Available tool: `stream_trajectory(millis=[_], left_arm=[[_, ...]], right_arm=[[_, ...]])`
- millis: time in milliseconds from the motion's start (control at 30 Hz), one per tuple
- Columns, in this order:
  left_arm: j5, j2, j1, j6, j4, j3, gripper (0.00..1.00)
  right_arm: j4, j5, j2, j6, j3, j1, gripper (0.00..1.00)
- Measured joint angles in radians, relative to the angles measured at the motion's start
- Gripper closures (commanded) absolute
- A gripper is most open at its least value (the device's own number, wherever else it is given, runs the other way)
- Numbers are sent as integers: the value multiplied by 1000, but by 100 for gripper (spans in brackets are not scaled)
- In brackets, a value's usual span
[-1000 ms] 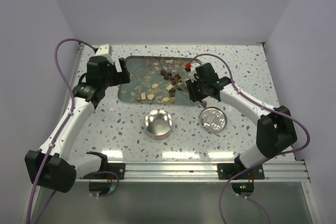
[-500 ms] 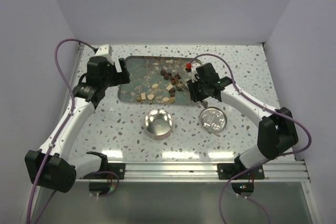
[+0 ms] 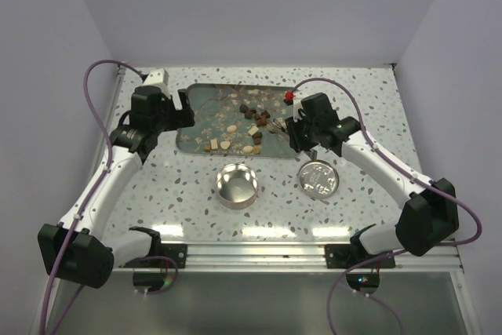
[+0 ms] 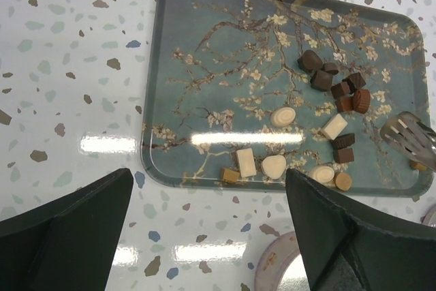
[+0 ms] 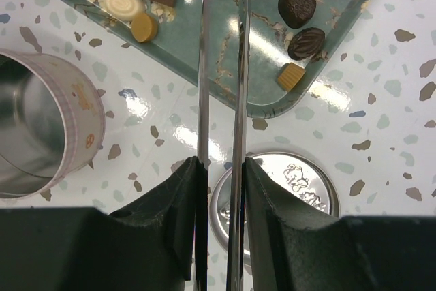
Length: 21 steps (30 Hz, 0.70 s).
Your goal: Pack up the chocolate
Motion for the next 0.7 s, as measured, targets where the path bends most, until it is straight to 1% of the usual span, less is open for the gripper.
stream_trajectory(millis=[267, 567, 700], left_arm=[[8, -15, 0, 0, -4, -11, 0], [13, -72, 0, -7, -24, -56, 0], [27, -105, 0, -16, -41, -76, 0]], right_arm=[[-27, 1, -66, 6, 0, 38, 77], [-82, 18, -146, 58, 13, 173, 76], [-110, 29, -208, 99, 17, 246, 77]])
